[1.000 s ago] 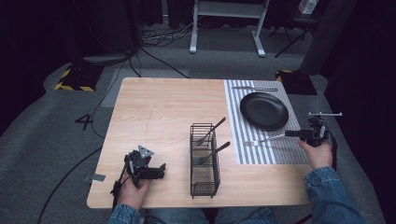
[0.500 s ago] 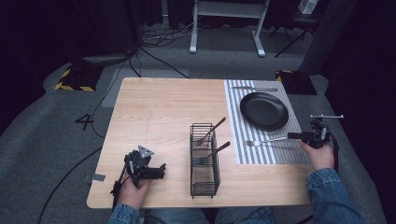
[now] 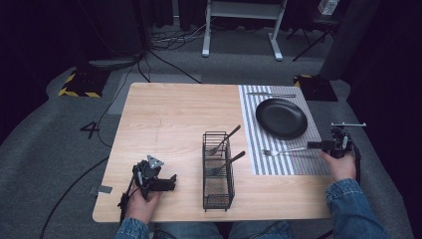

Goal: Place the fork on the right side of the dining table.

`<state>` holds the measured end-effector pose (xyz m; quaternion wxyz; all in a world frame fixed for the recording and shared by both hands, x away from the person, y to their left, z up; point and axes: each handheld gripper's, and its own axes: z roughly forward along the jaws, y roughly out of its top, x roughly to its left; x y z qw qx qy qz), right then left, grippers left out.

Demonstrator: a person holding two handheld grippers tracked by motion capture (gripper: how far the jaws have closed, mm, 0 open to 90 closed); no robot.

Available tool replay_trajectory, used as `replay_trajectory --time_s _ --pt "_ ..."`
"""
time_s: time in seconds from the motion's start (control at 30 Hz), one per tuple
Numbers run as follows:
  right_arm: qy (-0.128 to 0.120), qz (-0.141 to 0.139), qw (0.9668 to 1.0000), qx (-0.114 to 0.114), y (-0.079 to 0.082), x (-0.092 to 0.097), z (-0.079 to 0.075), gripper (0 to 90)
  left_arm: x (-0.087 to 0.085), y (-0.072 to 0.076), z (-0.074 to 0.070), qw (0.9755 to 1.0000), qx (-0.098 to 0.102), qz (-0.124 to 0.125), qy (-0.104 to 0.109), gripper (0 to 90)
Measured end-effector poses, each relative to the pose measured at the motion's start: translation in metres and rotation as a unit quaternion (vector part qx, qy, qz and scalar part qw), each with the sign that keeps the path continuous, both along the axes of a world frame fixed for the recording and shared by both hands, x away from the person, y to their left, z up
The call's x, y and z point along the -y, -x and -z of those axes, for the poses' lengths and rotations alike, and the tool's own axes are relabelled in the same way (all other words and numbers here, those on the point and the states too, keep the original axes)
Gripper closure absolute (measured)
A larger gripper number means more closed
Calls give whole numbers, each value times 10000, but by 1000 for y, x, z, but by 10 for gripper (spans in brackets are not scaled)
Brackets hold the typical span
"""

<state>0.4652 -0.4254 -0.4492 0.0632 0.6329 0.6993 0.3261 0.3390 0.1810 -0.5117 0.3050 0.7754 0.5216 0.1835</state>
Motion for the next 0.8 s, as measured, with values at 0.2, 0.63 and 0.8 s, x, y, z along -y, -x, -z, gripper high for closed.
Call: replay_trajectory --time_s 0.2,0.63,0.8 --pt "33 -27 10000 85 -2 -2 1 579 0 0 0 10000 0 2 -1 3" --pt "64 90 9998 181 3 1 -4 555 0 0 0 10000 -1 3 -2 3" --pt "88 -35 9993 349 9 -4 -12 537 0 0 0 10000 0 1 -1 3"
